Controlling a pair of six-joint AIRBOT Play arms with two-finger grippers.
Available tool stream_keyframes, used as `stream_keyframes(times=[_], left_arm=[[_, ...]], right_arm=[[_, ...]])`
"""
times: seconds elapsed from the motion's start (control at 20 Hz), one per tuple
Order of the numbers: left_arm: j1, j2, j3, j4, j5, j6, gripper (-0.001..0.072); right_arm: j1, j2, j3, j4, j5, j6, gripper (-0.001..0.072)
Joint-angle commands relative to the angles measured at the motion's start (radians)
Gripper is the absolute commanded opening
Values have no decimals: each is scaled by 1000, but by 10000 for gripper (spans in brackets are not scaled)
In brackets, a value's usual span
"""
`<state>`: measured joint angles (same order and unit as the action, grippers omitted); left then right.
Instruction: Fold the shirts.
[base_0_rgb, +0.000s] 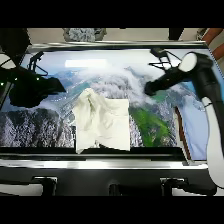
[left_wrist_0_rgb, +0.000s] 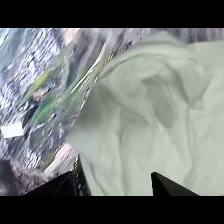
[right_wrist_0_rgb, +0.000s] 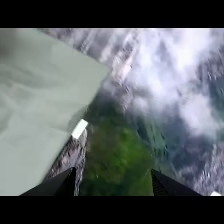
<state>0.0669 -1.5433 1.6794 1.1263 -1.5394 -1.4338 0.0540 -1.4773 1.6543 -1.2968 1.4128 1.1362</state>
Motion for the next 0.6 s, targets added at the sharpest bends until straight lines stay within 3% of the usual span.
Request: stream_keyframes(times=[0.0, 0.05, 0.3, 0.4, 0.55], left_arm=[[10, 183, -341, 78, 24, 2, 564], [-1, 247, -489, 75, 76, 3, 505], [-75, 544, -1048, -56, 267, 121, 514], [-128, 583, -1144, -100, 304, 172, 515], [-219, 583, -1174, -107, 401, 181, 515]], right_arm=[[-126, 33, -69, 18, 267, -107, 568], [-127, 35, -118, 19, 278, -117, 568], [-123, 40, -378, 151, 188, -158, 570], [-123, 40, -452, 187, 151, -180, 571], [-123, 39, -510, 189, 128, -194, 571]])
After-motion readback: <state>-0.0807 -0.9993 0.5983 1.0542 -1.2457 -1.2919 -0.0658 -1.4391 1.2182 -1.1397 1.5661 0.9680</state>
